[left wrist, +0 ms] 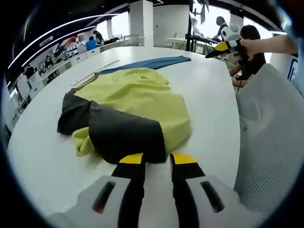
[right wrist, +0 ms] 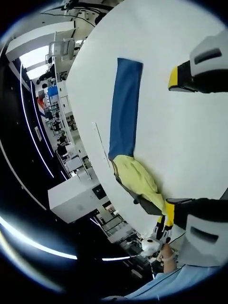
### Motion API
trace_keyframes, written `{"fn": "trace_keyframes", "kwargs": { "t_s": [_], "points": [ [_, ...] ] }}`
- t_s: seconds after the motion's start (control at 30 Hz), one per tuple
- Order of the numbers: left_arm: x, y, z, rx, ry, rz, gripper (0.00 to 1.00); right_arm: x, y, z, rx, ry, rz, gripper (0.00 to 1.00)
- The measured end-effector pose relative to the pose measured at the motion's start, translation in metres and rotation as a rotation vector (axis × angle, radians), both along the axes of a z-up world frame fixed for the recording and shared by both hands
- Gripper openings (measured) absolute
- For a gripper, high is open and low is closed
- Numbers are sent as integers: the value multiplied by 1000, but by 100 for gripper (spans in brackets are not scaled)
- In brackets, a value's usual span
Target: Fold the garment on the visible template until the final outline fits inside the template.
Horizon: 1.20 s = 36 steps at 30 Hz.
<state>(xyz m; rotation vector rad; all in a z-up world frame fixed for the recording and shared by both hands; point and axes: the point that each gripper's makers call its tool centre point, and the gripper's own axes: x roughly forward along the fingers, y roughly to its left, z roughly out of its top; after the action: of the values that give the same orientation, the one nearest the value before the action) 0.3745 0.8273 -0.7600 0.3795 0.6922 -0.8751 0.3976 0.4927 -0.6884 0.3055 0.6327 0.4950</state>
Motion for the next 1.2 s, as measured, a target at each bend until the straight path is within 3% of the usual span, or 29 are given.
{"fn": "trace_keyframes", "kwargs": {
  "t_s": [0.33, 0.47, 0.63, 1.0, 1.2],
  "points": [
    [4, -5, -5, 26, -4, -13, 16, -2, -3, -2, 0, 5, -7, 93],
    [8, -6, -7, 68, -38, -28, 10, -4, -3, -4, 5, 9, -13, 93],
    [10, -12, -7, 65, -40, -40, 12, -7, -4, -6, 2, 18, -15, 92],
    [11, -15, -8, 76, -49, -79, 0, -6, -4, -6, 5, 23, -21, 92],
    [6, -13, 2, 20, -29, -41, 0, -7, -1, -8, 8, 25, -16, 91]
  ]
}}
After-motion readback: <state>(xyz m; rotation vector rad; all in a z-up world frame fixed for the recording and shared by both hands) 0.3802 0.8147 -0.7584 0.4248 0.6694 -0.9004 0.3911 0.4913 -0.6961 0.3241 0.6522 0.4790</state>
